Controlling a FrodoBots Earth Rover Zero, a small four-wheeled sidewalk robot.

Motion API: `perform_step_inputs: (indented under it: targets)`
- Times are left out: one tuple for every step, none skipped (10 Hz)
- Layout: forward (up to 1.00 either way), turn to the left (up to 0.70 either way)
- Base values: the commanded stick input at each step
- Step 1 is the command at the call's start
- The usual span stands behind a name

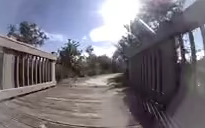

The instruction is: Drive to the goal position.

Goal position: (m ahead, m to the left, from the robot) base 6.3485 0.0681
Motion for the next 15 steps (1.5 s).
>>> perform_step_inputs:
  targets:
    - [0.85,0.00]
    - [0.85,0.00]
    - [0.85,0.00]
    - [0.85,0.00]
    - [0.85,0.00]
    - [0.85,0.00]
    - [0.85,0.00]
    - [0.85,0.00]
    - [0.85,0.00]
    - [0.85,0.00]
    - [0.85,0.00]
    - [0.85,0.00]
    - [0.85,0.00]
    - [0.85,0.00]
    - [0.85,0.00]
